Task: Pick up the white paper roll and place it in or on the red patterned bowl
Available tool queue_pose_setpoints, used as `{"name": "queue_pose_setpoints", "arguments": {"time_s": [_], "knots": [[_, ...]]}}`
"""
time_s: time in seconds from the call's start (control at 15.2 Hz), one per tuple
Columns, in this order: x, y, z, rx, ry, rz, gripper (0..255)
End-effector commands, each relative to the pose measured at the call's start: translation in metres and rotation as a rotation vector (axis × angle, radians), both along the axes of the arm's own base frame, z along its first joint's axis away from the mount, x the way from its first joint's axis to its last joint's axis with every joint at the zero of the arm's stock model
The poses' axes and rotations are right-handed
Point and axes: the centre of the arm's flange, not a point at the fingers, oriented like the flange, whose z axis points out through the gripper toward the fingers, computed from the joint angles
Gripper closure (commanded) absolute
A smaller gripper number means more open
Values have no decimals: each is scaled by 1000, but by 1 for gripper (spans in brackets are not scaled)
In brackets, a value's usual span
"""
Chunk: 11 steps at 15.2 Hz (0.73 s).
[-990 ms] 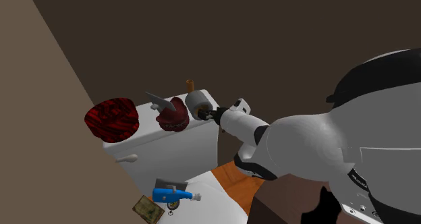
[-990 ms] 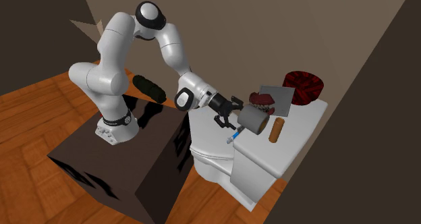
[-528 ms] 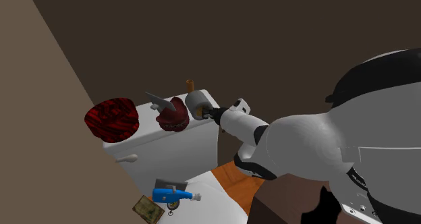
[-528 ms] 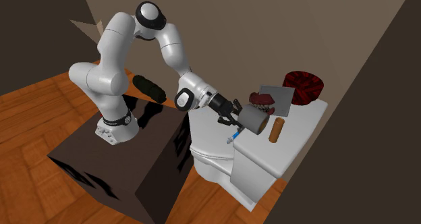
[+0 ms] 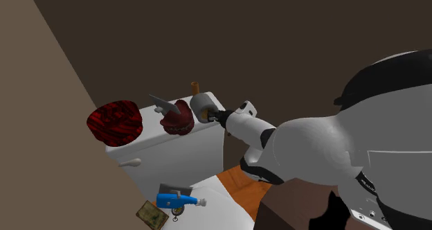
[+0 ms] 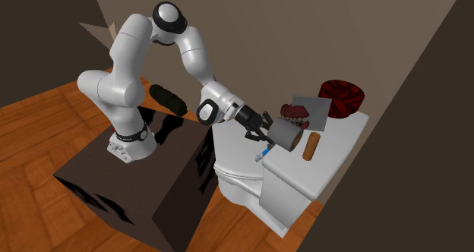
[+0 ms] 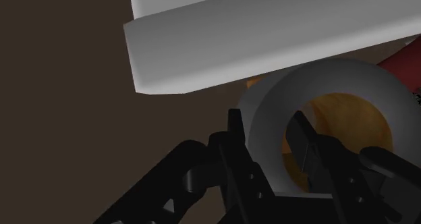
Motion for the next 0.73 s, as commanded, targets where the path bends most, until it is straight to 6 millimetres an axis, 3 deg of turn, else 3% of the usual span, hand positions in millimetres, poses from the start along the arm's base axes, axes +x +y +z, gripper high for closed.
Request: {"name": "queue_pose_setpoints", "arguments": {"time_s": [0.0, 0.66], "knots": [[0, 1, 5, 0, 2, 2, 255], [0, 1, 57, 0, 2, 2, 255]]}}
